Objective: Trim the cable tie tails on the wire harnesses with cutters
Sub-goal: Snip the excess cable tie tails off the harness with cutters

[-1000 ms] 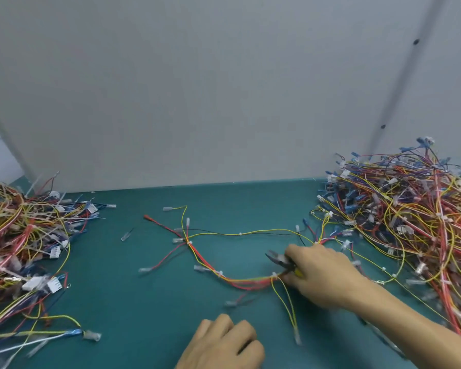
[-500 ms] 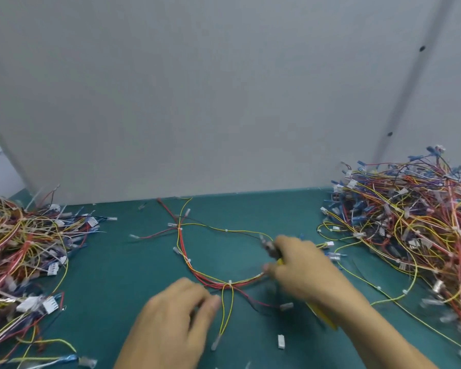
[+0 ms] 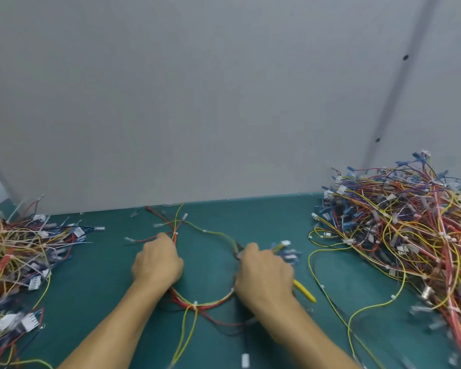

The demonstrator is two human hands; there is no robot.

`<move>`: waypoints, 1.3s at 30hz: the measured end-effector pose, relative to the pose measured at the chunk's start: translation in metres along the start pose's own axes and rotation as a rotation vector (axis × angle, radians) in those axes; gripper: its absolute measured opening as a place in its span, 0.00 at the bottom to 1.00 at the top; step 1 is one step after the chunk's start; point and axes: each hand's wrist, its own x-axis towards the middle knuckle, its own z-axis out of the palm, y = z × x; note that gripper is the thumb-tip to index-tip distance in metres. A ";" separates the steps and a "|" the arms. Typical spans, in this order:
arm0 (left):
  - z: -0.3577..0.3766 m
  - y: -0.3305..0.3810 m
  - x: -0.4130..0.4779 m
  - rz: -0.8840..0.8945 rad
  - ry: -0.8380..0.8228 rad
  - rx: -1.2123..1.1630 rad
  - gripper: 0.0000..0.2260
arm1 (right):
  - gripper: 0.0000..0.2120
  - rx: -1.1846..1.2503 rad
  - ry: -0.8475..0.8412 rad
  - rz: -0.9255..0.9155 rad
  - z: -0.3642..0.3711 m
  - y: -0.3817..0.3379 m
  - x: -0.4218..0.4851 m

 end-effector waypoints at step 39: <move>-0.026 -0.017 -0.016 0.103 -0.248 -1.391 0.07 | 0.11 0.343 0.147 0.069 -0.036 0.047 0.025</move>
